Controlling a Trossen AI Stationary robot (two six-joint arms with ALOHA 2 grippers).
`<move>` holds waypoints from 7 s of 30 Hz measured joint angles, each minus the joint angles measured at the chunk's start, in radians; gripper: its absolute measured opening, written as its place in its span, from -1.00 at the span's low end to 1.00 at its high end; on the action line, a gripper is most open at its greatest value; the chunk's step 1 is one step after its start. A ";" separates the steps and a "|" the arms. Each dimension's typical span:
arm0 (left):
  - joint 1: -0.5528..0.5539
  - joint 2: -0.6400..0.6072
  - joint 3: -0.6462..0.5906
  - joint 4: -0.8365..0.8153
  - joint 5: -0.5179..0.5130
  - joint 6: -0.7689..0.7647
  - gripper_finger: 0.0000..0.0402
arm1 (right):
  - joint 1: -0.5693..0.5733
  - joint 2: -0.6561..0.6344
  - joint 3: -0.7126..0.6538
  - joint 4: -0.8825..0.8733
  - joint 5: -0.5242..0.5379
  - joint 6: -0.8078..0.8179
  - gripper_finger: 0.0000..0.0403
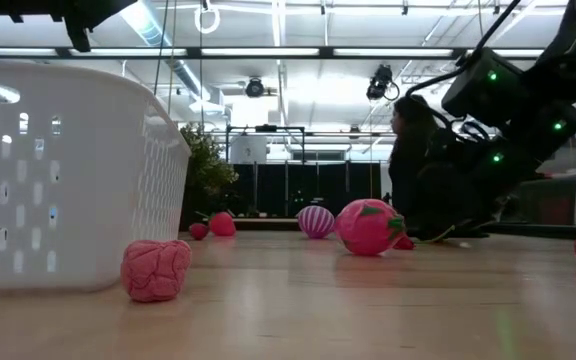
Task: Pick and placing Produce into tupperware
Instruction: Put the top right cherry into the white bin, then put the top left lychee into the white bin
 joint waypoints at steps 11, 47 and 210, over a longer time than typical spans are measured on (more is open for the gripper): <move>0.000 0.000 0.000 -0.001 0.000 -0.029 -0.37 | -0.002 -0.051 -0.004 -0.021 0.008 0.009 -0.67; 0.000 0.001 0.000 -0.008 0.001 -0.233 -0.43 | 0.231 0.652 1.364 -0.215 -0.510 -0.814 -0.53; -0.326 1.280 1.104 -1.337 0.702 -1.075 -0.38 | 0.452 0.428 1.498 -1.368 -0.197 -0.398 -0.01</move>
